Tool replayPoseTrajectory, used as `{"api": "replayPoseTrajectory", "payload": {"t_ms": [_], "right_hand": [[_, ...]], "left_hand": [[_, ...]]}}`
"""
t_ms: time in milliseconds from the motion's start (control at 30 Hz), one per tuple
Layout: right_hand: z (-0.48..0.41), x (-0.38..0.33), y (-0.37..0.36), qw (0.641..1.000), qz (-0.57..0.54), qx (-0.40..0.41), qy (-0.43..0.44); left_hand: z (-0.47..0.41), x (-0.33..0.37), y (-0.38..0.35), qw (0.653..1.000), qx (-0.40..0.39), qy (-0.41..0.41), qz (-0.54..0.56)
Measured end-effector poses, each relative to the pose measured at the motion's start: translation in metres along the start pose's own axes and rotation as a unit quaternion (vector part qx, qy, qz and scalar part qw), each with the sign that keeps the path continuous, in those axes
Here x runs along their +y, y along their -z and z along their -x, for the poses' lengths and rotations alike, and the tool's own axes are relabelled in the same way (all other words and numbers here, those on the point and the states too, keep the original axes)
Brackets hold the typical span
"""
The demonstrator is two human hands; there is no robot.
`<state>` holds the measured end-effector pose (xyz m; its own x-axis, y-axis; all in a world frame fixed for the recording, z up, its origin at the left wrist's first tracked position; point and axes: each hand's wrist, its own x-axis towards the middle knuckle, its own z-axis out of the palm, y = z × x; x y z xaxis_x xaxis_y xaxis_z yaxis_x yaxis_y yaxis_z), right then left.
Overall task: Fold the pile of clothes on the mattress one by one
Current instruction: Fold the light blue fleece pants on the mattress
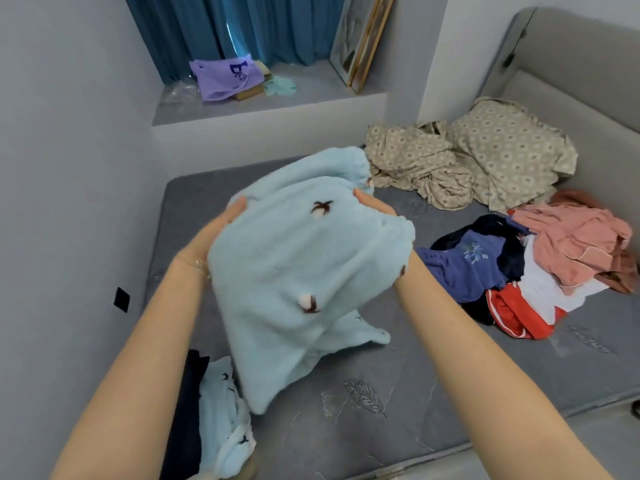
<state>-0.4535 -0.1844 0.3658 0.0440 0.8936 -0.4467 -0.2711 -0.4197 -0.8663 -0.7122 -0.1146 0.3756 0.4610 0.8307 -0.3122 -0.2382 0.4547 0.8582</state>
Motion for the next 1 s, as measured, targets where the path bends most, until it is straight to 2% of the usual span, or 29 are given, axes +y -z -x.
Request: {"api": "replayPoseTrajectory", "payload": {"t_ms": [33,100,133,200,267,367,433,533,667,867,1000], "right_hand": [[-0.002,-0.003,-0.001,1.000,-0.012,-0.002,-0.015],[-0.006,-0.017,-0.019,0.997,-0.069,0.023,0.009],[-0.008,-0.016,-0.022,0.993,-0.115,-0.005,0.036],[-0.023,0.006,-0.004,0.983,-0.174,-0.007,0.057],[-0.038,0.020,0.023,0.980,-0.195,0.001,0.040],[-0.058,0.043,0.069,0.978,-0.205,-0.023,0.016],[-0.071,0.059,0.099,0.979,-0.199,-0.034,-0.031],[-0.095,0.082,0.149,0.991,-0.123,0.000,-0.059],[-0.129,0.119,0.218,0.995,-0.025,0.013,-0.096],[-0.170,0.168,0.303,0.981,0.125,0.117,-0.095],[-0.214,0.204,0.349,0.955,0.230,0.176,-0.072]], "left_hand": [[-0.002,0.007,0.001,0.998,-0.052,-0.001,0.046],[-0.010,0.016,-0.006,0.997,-0.067,-0.012,0.041],[-0.016,0.015,-0.013,0.998,-0.058,-0.010,0.010],[-0.036,-0.003,-0.023,0.997,0.010,0.002,-0.083],[-0.058,-0.026,-0.030,0.981,0.040,0.018,-0.190],[-0.089,-0.066,-0.033,0.965,0.058,0.066,-0.246],[-0.110,-0.089,-0.042,0.951,0.064,0.086,-0.289],[-0.147,-0.121,-0.057,0.919,0.044,0.119,-0.374],[-0.201,-0.173,-0.069,0.883,0.017,0.179,-0.434],[-0.287,-0.277,-0.079,0.841,0.072,0.157,-0.513],[-0.345,-0.344,-0.089,0.836,0.092,0.158,-0.517]]}}
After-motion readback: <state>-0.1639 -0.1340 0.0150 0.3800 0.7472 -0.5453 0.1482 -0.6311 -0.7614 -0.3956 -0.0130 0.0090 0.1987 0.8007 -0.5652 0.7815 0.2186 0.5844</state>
